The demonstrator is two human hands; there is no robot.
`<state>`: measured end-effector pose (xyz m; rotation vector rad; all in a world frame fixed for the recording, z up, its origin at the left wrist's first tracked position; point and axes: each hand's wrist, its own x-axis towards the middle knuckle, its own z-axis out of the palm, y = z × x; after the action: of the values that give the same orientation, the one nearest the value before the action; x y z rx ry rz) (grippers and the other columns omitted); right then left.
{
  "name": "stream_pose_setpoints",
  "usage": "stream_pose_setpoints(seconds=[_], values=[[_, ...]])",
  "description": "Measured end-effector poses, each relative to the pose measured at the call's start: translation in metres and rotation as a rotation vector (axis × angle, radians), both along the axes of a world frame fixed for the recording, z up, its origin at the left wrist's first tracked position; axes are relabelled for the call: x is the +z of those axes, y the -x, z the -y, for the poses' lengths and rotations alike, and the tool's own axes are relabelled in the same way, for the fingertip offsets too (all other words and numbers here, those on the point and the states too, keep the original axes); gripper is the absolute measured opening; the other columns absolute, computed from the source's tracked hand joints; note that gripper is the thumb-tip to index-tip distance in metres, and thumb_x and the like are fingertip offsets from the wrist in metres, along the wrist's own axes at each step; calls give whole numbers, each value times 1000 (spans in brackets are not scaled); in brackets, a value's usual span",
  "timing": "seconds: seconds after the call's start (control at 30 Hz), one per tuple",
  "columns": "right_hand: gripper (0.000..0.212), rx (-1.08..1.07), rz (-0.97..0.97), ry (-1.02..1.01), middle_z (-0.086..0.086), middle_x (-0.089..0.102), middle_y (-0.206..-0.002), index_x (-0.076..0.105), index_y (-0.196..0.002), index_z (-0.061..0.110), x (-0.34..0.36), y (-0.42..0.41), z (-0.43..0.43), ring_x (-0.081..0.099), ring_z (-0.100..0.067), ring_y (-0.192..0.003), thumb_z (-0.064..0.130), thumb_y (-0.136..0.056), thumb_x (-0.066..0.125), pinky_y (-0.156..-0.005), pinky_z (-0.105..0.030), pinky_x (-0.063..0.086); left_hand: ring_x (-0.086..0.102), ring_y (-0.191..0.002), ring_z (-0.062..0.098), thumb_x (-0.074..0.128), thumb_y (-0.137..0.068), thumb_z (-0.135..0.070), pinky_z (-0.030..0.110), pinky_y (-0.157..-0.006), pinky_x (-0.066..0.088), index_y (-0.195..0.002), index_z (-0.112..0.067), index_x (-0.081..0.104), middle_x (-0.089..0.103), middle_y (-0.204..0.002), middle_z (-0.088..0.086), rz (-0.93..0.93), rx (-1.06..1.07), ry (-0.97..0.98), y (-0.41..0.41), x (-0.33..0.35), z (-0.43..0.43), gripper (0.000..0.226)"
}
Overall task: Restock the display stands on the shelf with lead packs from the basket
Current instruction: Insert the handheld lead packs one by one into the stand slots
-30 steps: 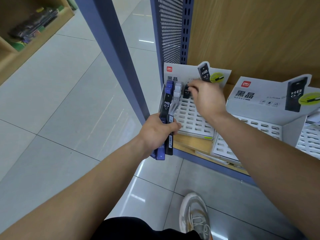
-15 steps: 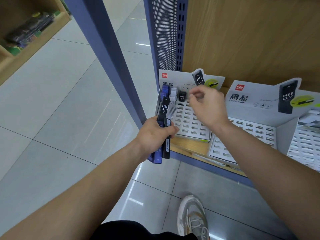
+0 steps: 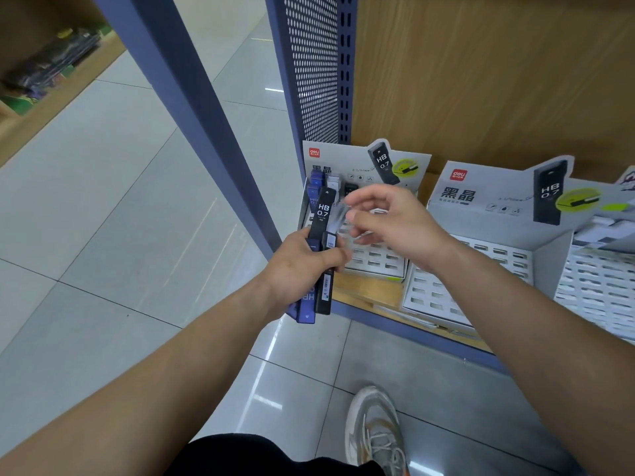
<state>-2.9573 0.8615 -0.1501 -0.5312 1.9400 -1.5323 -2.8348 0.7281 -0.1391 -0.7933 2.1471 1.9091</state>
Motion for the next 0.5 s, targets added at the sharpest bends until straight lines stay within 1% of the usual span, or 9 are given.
stream_pose_setpoints(seconds=[0.07, 0.13, 0.17, 0.2, 0.27, 0.3, 0.37, 0.4, 0.5], values=[[19, 7, 31, -11, -3, 70, -87, 65, -114, 15, -2, 3, -3, 72, -17, -77, 13, -95, 66, -74, -35, 62, 57, -63, 10, 72, -89, -14, 27, -71, 48, -92, -17, 65, 64, -71, -3, -3, -20, -8, 1, 1, -3, 7], [15, -51, 33, -44, -5, 72, -94, 67, -112, 15, -6, 6, 0, 72, -16, -80, 18, -98, 61, -75, -34, 61, 58, -62, 9, 72, -89, -16, 28, -70, 49, -91, -15, 65, 65, -71, -4, -1, -11, -1, 2, 1, -3, 7], [17, -103, -11, -89, -4, 71, -101, 67, -114, 16, -11, 9, 3, 72, -16, -84, 20, -100, 57, -76, -33, 61, 59, -62, 8, 71, -90, -15, 29, -71, 51, -90, -15, 65, 66, -70, -5, 4, 3, 0, 1, 0, -2, 6], [22, -141, -101, -149, -3, 70, -108, 67, -118, 19, -18, 14, 7, 71, -16, -90, 20, -101, 54, -79, -33, 60, 60, -62, 7, 71, -91, -15, 32, -73, 53, -89, -15, 66, 67, -69, -6, 12, 24, -5, 1, -2, 0, 6], [33, -147, -306, -241, 1, 66, -122, 62, -130, 21, -29, 22, 15, 65, -14, -105, 14, -100, 52, -92, -32, 54, 62, -67, 12, 72, -90, -15, 42, -83, 59, -88, -17, 67, 67, -69, -4, 37, 65, -12, -2, -6, 3, 6], [37, -150, -380, -255, 2, 65, -126, 61, -133, 20, -33, 25, 19, 62, -11, -109, 11, -99, 52, -98, -29, 50, 62, -71, 16, 72, -90, -15, 47, -88, 59, -88, -17, 67, 67, -70, -2, 48, 79, -10, -3, -8, 5, 6], [38, -191, -457, -257, 2, 66, -124, 62, -132, 19, -40, 29, 25, 62, -7, -105, 9, -96, 54, -99, -26, 48, 62, -74, 19, 72, -89, -14, 50, -91, 58, -89, -16, 67, 67, -71, 0, 60, 94, -14, -3, -11, 7, 5], [37, -213, -488, -257, 1, 67, -120, 63, -130, 18, -43, 30, 28, 63, -8, -100, 10, -95, 57, -97, -27, 51, 62, -73, 17, 72, -89, -15, 47, -90, 59, -90, -16, 67, 67, -71, -1, 63, 93, -16, -3, -12, 7, 6], [32, -233, -585, -280, 1, 65, -106, 64, -123, 17, -52, 31, 35, 65, -16, -89, 14, -91, 65, -85, -38, 57, 60, -68, 12, 72, -90, -16, 33, -75, 55, -91, -16, 66, 66, -71, -2, 62, 68, -12, 1, -13, 6, 6]])
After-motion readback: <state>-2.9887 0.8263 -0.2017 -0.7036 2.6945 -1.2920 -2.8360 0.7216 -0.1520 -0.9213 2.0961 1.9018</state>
